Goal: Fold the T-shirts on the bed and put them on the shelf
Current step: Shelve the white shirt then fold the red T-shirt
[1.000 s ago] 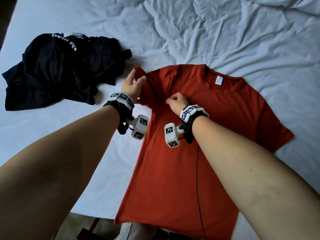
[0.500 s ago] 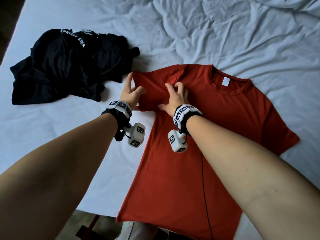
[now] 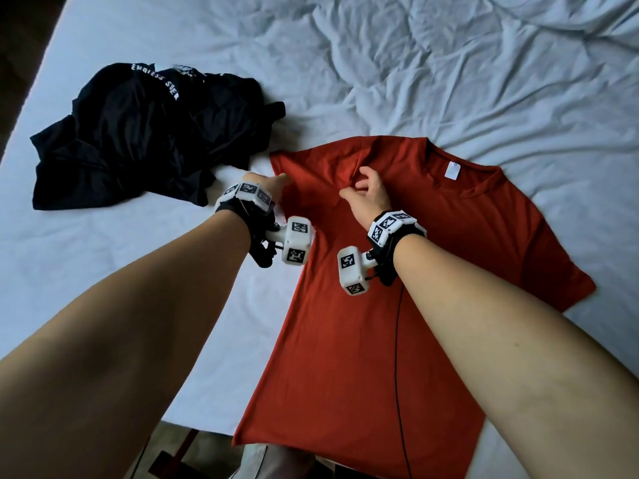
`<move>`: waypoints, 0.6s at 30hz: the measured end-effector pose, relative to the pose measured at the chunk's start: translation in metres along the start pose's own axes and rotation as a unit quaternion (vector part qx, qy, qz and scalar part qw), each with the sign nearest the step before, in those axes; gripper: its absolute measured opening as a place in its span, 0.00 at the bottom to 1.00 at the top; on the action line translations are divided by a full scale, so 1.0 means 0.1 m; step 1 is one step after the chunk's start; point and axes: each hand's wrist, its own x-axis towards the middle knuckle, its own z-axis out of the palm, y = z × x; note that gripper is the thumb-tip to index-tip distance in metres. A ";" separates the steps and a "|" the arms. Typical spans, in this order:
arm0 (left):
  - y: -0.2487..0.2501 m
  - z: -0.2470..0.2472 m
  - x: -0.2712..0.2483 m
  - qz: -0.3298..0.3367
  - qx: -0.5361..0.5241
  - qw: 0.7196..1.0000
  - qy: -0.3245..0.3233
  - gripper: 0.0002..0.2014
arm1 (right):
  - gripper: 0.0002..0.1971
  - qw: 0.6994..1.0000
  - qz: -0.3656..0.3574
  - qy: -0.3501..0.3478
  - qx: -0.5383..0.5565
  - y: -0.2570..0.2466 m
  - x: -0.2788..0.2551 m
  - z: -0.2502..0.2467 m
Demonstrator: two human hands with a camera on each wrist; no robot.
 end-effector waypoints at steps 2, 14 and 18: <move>0.04 -0.03 -0.06 -0.024 -0.008 0.999 -0.021 0.31 | 0.31 1.000 0.010 -0.009 0.010 0.03 0.03 0.01; 0.30 0.10 -0.56 0.206 -0.029 0.978 0.004 0.10 | 0.09 0.997 0.049 -0.018 0.065 -0.03 -0.03 -0.06; 0.42 0.24 -0.73 0.256 -0.035 0.965 -0.044 0.14 | 0.06 0.945 0.145 -0.124 0.266 -0.17 -0.24 -0.16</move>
